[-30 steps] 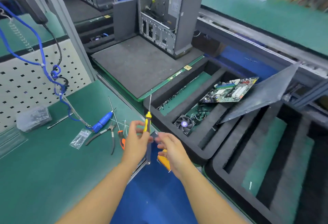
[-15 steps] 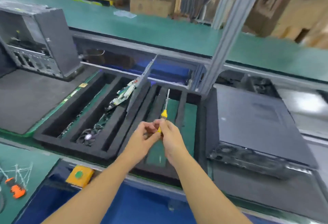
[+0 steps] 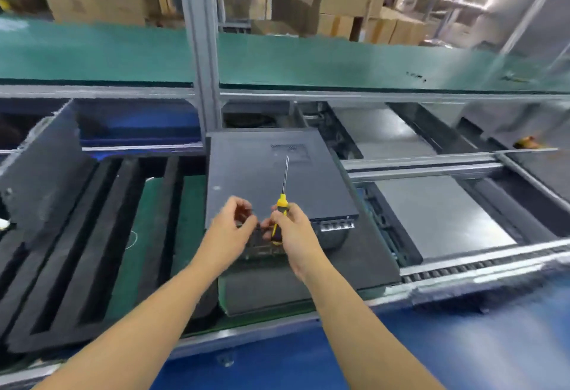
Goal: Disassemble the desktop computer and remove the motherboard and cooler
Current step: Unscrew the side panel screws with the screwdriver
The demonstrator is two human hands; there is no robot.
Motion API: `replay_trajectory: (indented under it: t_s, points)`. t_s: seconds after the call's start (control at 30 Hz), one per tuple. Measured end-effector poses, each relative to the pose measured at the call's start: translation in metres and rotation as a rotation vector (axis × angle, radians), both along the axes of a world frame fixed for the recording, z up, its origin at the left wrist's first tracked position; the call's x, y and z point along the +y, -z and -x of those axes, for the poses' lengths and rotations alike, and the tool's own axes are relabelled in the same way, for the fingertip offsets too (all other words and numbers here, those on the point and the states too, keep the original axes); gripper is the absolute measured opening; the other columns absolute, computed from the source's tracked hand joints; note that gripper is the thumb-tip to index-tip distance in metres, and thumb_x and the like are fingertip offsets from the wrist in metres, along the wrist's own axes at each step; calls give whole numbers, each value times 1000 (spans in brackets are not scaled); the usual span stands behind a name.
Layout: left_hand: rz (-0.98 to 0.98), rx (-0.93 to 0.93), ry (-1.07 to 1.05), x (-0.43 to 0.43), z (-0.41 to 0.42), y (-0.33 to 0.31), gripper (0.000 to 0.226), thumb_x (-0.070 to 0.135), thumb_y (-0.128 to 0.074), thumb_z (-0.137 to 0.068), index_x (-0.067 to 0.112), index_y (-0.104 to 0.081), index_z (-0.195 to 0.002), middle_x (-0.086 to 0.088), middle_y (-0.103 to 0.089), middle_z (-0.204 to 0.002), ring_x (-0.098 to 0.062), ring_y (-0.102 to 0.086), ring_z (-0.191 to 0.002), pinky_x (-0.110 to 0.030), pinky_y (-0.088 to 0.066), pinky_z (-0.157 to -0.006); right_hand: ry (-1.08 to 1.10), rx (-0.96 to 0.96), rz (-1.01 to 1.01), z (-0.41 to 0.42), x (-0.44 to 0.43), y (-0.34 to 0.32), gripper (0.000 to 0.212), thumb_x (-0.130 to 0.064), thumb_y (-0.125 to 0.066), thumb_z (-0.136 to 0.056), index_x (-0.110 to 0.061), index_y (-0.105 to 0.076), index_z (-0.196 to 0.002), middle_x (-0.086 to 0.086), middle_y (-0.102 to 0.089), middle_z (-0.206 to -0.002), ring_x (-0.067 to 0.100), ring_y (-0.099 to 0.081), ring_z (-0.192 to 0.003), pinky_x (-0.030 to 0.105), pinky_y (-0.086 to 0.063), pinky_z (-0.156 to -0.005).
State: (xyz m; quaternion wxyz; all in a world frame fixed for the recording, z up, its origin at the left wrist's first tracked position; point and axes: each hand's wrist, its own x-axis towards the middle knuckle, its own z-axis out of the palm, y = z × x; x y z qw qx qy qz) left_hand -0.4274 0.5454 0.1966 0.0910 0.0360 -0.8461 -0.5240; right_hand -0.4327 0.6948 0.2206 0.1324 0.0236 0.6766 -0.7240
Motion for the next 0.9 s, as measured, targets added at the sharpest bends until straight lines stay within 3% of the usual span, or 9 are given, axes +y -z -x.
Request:
replay_trajectory:
  t_s: [0.1,0.17,0.33,0.47,0.6,0.9]
  points:
    - [373,55,168,31,31,3,31,25,-68,-89,24,-56,-118,9,-56,-120,-6,-53,-112,-32,-43,-97,46,-84,18,11,45,5,15,-26,-44,-100,-15,-54,-94,1,-56,-67,16,-46,-50,27,-41,-50]
    - [611,91,262,49,52,5,48,35,-70,-88,24,-53,-131,7,-48,-139,-14,-48,-126,-37,-39,-103,96,-111,-8,15,72,10,29,-37,-39,-102,-14,-56,-93,0,-52,-62,17,-44,-48,28,-39,-50]
    - [861,137,466,102,93,16,71,55,-66,-86,30,-40,-148,4,-24,-162,-17,-28,-146,-38,-29,-114,223,-119,-74,15,125,26,35,-40,-43,-103,-13,-63,-94,2,-54,-58,16,-48,-48,27,-44,-50]
    - [760,146,625,140,116,25,62,47,-66,-90,31,-43,-147,9,-26,-161,-14,-26,-147,-39,-25,-118,228,-162,-72,7,155,37,22,-32,-50,-101,-12,-58,-100,2,-64,-69,17,-52,-49,27,-44,-46]
    - [399,99,591,159,124,37,40,20,-75,-86,26,-64,-124,15,-56,-138,-4,-47,-131,-29,-37,-111,228,-174,-175,0,181,44,15,-29,-47,-101,-23,-60,-105,-4,-61,-68,13,-39,-43,22,-32,-41]
    - [375,170,479,167,125,54,27,16,-78,-81,28,-74,-105,21,-65,-124,11,-45,-123,-20,-35,-108,176,-225,-270,1,182,55,22,-29,-44,-100,-34,-63,-110,-9,-55,-59,7,-37,-41,19,-31,-40]
